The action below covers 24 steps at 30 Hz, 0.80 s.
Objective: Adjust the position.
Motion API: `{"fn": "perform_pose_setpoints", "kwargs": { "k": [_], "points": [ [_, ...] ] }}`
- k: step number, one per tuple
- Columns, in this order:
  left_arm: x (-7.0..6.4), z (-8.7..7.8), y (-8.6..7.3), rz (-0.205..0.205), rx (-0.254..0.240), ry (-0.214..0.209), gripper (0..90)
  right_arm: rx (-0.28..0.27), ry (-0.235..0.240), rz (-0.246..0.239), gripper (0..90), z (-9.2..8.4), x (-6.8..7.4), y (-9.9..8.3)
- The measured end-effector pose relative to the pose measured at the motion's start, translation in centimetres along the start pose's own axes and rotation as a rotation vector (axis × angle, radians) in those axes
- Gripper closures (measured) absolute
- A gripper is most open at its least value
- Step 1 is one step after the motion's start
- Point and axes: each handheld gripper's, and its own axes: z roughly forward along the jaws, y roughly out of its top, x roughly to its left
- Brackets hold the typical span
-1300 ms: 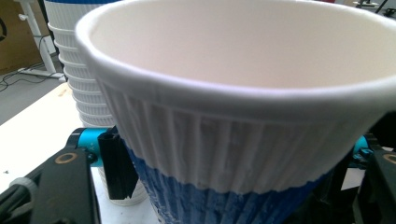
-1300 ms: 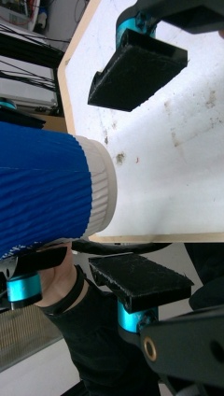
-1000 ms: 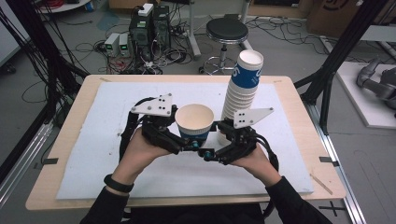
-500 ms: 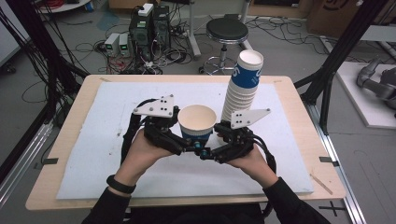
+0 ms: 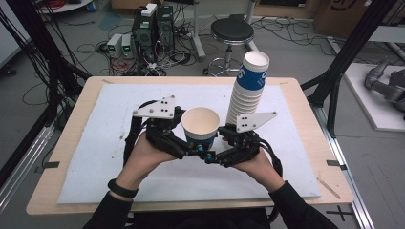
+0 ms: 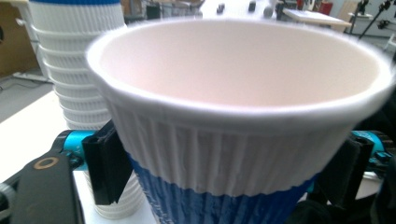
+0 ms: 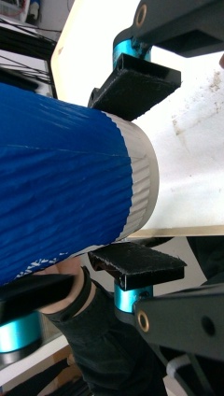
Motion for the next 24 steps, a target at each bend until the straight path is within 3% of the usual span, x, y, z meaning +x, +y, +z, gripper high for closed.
{"fn": "perform_pose_setpoints", "kwargs": {
  "k": [3,14,19,24],
  "points": [
    [-0.04,-0.32,0.12,-0.001,-0.029,0.002,18.0,-0.001,0.005,0.003,30.4,0.01,0.00,0.00],
    [-0.03,-0.28,0.10,0.005,-0.028,-0.007,23.9,0.007,0.009,0.000,30.5,0.16,0.02,-0.02],
    [0.05,-0.16,0.03,0.003,-0.023,-0.008,24.6,-0.025,0.013,0.012,23.4,-0.07,0.06,0.08],
    [-0.15,0.37,-0.06,0.006,-0.019,-0.012,24.7,-0.050,0.017,0.029,21.9,-0.17,0.07,0.34]
  ]
}}
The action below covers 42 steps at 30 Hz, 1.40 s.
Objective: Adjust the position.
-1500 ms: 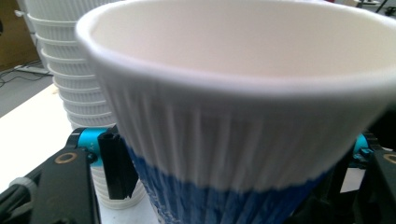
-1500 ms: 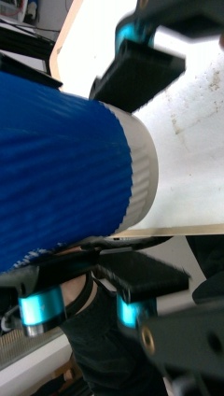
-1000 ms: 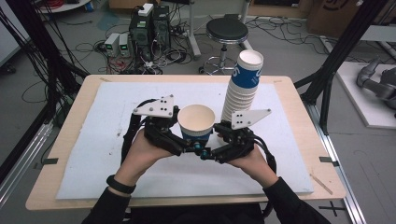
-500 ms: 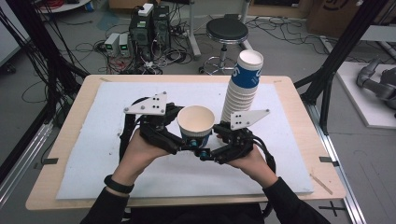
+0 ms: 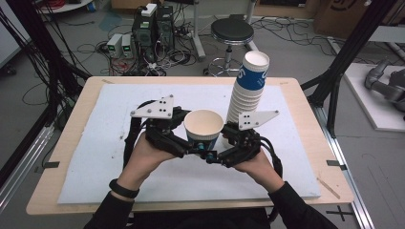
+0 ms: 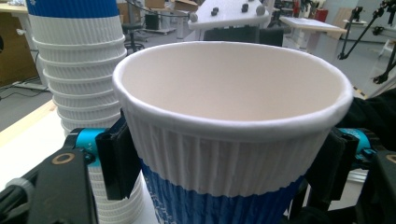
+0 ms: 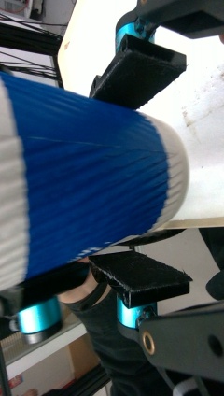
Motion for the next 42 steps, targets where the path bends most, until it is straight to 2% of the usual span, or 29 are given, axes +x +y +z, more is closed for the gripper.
{"fn": "perform_pose_setpoints", "kwargs": {
  "k": [3,10,14,24,34,42],
  "points": [
    [0.0,0.1,0.0,0.001,0.005,-0.005,24.7,-0.002,0.000,-0.001,26.8,0.0,0.0,0.0],
    [0.0,0.0,0.0,0.004,0.012,-0.012,20.9,0.014,0.003,-0.011,27.6,0.0,0.1,0.0],
    [0.0,-0.2,0.1,-0.005,-0.018,-0.013,17.4,0.030,0.008,-0.014,27.7,0.2,0.1,0.0],
    [0.1,-0.4,0.1,-0.027,-0.037,-0.032,18.1,0.036,0.006,-0.025,27.7,0.4,0.2,-0.1],
    [0.1,-0.5,0.2,-0.020,-0.039,-0.030,20.9,0.036,0.002,-0.035,27.8,0.4,0.3,0.0],
    [0.2,-1.1,0.2,-0.021,-0.047,-0.020,21.4,0.037,-0.011,-0.039,22.0,0.0,0.1,0.0]
  ]
}}
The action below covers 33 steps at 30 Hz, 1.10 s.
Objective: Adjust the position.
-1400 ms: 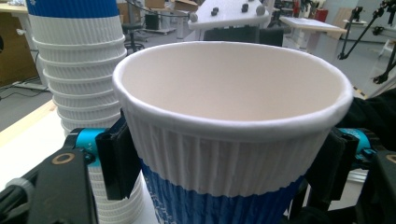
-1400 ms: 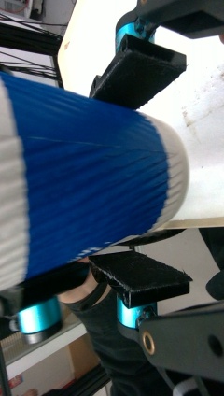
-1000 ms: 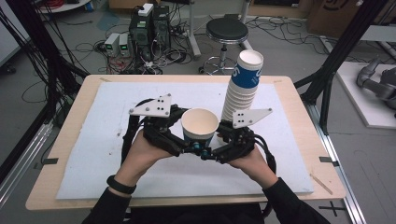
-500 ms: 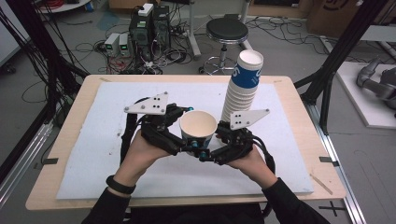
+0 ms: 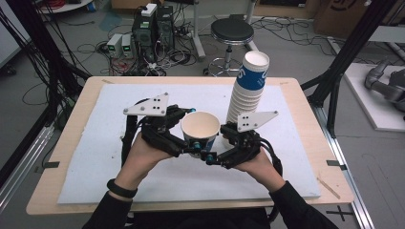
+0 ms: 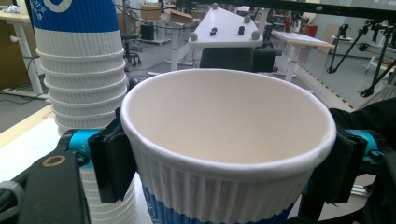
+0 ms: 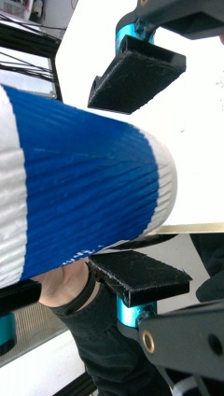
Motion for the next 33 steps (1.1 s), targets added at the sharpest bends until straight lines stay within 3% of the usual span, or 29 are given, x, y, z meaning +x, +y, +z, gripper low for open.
{"fn": "perform_pose_setpoints", "kwargs": {
  "k": [13,18,25,33],
  "points": [
    [0.5,-0.9,0.0,0.003,0.005,0.024,21.6,-0.008,-0.026,0.014,18.9,-2.2,-1.2,-0.1],
    [0.7,-1.1,0.0,-0.002,0.000,0.029,21.5,-0.006,-0.030,-0.017,18.9,-3.5,-1.6,-0.2],
    [0.8,-1.7,0.1,0.002,-0.005,0.046,21.5,-0.047,-0.057,-0.054,18.9,-5.6,-1.9,0.4],
    [0.7,-1.7,0.0,0.009,0.009,0.043,21.5,-0.076,-0.072,-0.070,18.9,-7.2,-2.1,1.2]
  ]
}}
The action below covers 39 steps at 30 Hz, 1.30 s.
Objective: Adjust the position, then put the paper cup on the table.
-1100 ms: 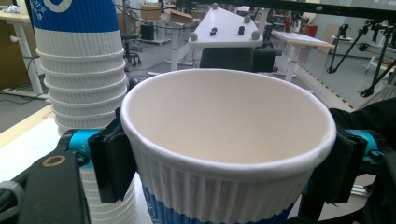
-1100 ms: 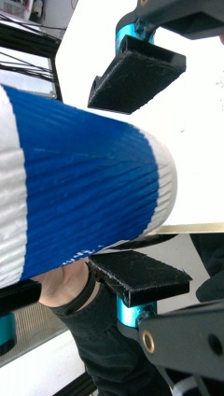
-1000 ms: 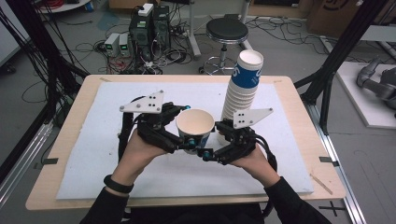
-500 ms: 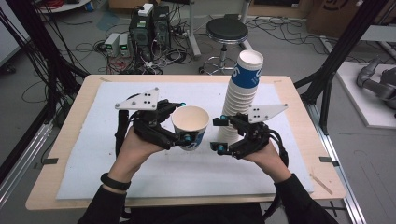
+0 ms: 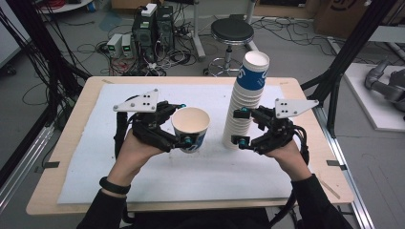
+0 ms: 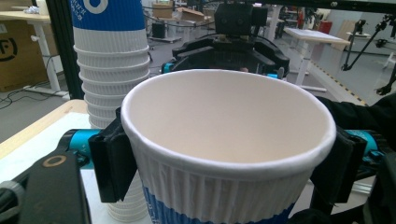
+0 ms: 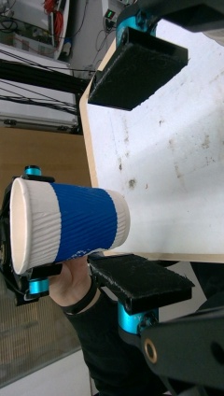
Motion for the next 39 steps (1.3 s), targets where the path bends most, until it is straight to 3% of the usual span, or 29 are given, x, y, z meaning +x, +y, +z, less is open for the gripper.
{"fn": "perform_pose_setpoints", "kwargs": {
  "k": [24,32,39],
  "points": [
    [0.2,0.0,0.0,-0.002,-0.003,0.007,21.5,0.013,0.003,-0.003,19.0,-0.3,0.0,0.0],
    [0.5,-0.3,0.0,-0.007,-0.015,0.038,21.5,0.000,-0.002,0.003,19.0,-0.8,-0.4,0.0],
    [0.8,-0.9,0.0,0.000,-0.011,0.092,21.5,-0.003,-0.018,0.007,19.0,-1.1,-0.6,-0.1]
  ]
}}
